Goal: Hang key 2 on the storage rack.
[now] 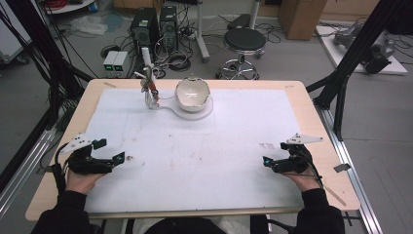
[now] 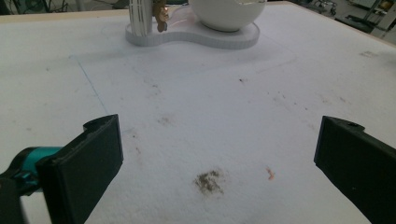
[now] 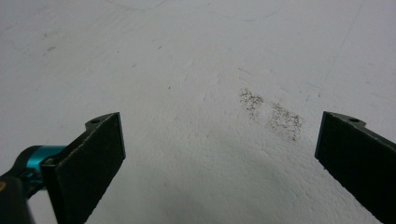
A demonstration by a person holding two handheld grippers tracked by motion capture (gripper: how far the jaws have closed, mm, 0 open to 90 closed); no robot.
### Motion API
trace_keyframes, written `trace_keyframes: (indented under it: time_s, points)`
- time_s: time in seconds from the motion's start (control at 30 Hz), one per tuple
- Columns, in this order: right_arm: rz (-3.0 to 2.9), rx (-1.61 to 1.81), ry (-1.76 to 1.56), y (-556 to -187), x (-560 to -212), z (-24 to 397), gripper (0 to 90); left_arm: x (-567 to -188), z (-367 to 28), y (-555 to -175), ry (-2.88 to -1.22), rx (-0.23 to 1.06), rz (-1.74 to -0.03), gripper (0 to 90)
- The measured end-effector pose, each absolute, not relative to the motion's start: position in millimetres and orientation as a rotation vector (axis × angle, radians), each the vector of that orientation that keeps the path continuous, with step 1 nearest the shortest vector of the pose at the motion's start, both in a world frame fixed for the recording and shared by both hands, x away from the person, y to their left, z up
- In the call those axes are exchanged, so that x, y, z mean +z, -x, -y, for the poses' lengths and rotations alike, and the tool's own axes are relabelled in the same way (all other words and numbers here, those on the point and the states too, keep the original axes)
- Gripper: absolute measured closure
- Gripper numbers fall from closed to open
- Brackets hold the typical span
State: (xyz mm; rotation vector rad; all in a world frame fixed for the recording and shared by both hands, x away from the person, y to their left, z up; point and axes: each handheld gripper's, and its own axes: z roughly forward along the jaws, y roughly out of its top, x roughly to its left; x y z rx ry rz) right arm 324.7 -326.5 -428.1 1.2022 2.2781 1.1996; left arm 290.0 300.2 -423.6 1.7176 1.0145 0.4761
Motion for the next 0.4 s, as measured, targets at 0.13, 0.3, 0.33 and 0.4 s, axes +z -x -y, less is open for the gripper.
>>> trace_keyframes:
  time_s: [0.13, 0.3, 0.33, 0.4]
  points:
    - [-2.273, 1.206, -1.195, -323.8, -427.4, 327.4, 0.8, -427.3, -301.7, -279.5, -1.724, 0.477, -1.023, 1.7]
    - [-2.272, 1.220, -1.189, -322.2, -426.6, 325.5, 0.8, -429.6, -301.9, -271.1, -1.738, 0.466, -1.025, 1.7]
    - [-2.274, 1.219, -1.183, -322.0, -426.2, 325.2, 0.8, -429.4, -301.2, -271.3, -1.740, 0.463, -1.023, 1.7]
    - [-2.270, 1.222, -1.184, -321.7, -425.3, 324.7, 0.8, -428.5, -300.6, -272.3, -1.735, 0.463, -1.017, 1.7]
